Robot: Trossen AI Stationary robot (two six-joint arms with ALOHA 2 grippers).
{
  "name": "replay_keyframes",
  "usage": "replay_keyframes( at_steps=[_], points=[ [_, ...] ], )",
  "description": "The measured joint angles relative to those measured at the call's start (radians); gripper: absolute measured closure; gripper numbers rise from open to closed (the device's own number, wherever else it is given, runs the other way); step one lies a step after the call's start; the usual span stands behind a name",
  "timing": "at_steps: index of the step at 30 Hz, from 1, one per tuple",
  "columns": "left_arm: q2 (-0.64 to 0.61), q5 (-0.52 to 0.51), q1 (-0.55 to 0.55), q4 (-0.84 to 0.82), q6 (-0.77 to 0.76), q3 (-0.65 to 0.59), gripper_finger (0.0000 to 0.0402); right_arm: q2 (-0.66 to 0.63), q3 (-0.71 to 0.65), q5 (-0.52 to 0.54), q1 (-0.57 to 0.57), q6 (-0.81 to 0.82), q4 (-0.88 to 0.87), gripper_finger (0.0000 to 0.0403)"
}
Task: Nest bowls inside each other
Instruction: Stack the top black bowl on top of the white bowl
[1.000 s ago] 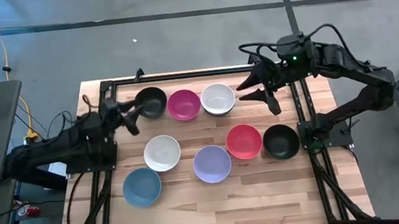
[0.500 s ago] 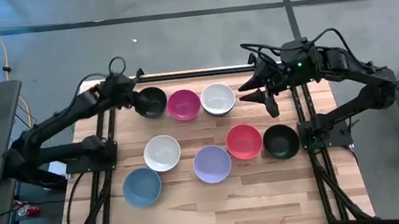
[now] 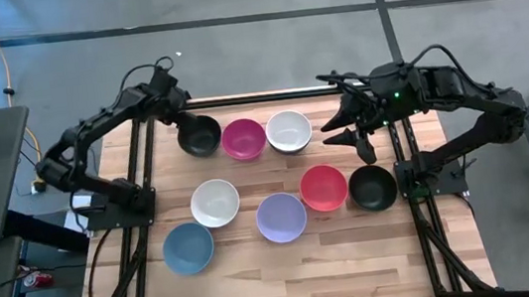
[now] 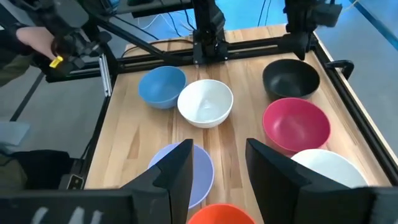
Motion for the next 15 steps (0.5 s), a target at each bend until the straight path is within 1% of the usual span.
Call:
replay_keyframes(
  at_steps=[6,15],
  points=[
    [0.048,0.000,0.004,0.001,0.084,0.004,0.0229,0.000,0.000,0.016,0.000,-0.025,0.000,0.0263],
    [0.072,-0.004,0.004,-0.024,0.154,0.004,0.0229,0.000,0.000,0.016,0.000,-0.042,0.001,0.0263]
  ],
)
